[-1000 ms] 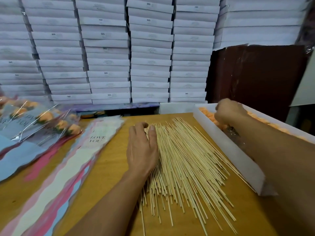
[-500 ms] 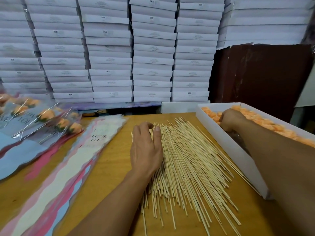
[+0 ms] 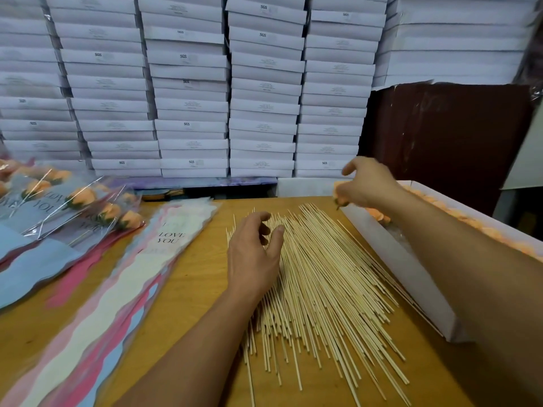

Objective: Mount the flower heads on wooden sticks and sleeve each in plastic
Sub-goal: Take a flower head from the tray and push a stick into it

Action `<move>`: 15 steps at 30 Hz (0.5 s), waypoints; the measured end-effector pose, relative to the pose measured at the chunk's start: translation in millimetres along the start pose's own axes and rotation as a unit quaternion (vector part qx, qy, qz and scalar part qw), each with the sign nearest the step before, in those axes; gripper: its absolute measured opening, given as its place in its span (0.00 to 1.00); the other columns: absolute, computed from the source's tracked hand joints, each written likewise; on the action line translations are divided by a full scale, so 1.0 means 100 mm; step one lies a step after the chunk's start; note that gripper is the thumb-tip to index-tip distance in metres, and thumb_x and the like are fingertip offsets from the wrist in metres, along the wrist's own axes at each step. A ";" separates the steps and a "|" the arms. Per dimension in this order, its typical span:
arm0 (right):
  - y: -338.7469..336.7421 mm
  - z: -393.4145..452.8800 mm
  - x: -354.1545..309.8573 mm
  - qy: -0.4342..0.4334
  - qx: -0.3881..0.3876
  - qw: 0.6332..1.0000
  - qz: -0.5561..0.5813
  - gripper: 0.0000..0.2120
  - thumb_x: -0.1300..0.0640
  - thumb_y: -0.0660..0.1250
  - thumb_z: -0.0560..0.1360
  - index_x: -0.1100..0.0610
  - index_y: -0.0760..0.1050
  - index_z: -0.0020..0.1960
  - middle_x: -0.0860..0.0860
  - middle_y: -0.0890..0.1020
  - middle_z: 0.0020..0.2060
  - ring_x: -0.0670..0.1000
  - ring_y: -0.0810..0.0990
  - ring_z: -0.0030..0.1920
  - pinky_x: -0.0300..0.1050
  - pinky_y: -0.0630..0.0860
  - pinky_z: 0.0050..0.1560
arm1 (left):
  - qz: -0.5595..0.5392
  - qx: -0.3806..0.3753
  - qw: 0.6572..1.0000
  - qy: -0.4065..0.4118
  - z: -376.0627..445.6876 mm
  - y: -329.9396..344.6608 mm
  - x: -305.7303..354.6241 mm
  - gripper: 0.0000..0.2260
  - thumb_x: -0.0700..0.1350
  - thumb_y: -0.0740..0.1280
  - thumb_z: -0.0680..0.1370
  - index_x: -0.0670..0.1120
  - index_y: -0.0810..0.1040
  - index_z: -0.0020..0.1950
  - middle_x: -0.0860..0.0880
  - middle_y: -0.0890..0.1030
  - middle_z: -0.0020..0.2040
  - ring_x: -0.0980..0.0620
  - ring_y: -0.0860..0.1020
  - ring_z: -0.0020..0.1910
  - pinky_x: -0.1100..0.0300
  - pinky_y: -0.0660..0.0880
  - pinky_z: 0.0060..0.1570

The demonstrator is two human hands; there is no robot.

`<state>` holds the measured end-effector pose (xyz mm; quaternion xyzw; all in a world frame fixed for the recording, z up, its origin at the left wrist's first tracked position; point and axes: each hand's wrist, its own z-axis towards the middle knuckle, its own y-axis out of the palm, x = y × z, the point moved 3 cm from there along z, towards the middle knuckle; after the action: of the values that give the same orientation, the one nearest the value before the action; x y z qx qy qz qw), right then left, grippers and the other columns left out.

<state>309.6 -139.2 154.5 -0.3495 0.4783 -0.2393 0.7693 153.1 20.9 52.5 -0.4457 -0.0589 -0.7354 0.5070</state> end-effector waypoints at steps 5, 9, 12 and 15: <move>0.44 -0.45 -0.48 -0.067 -0.104 0.992 0.028 0.27 0.54 0.75 0.72 0.52 0.72 0.69 0.50 0.80 0.58 0.50 0.80 0.53 0.44 0.74 0.47 | -0.039 -0.036 0.998 0.014 -0.02 0.01 0.04 0.24 0.52 0.74 0.75 0.50 0.76 0.69 0.57 0.80 0.51 0.63 0.78 0.49 0.62 0.78 0.49; 0.70 -0.58 -0.56 -0.073 -0.104 0.991 0.034 0.28 0.52 0.74 0.72 0.52 0.72 0.70 0.51 0.77 0.65 0.53 0.78 0.61 0.43 0.70 0.52 | -0.042 -0.023 0.999 0.015 0.00 0.00 -0.01 0.18 0.45 0.75 0.74 0.48 0.80 0.64 0.61 0.80 0.45 0.67 0.77 0.47 0.72 0.74 0.46; 0.81 -0.59 -0.50 -0.075 -0.121 0.984 0.106 0.27 0.50 0.75 0.73 0.53 0.73 0.69 0.53 0.80 0.60 0.53 0.81 0.55 0.47 0.77 0.51 | -0.033 -0.028 0.999 0.000 0.02 -0.01 -0.07 0.13 0.43 0.75 0.74 0.53 0.80 0.57 0.62 0.78 0.42 0.67 0.77 0.47 0.73 0.72 0.42; 0.87 -0.56 -0.36 -0.032 -0.178 0.942 0.283 0.17 0.46 0.72 0.77 0.53 0.78 0.61 0.54 0.86 0.46 0.50 0.85 0.39 0.47 0.82 0.41 | -0.035 -0.012 0.999 -0.025 0.05 -0.03 -0.12 0.09 0.44 0.74 0.75 0.53 0.80 0.54 0.60 0.80 0.43 0.64 0.78 0.43 0.70 0.72 0.42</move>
<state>246.5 -74.8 91.7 -0.3379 0.5677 0.0883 0.7455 154.6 33.4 47.6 -0.4676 -0.0784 -0.7417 0.4745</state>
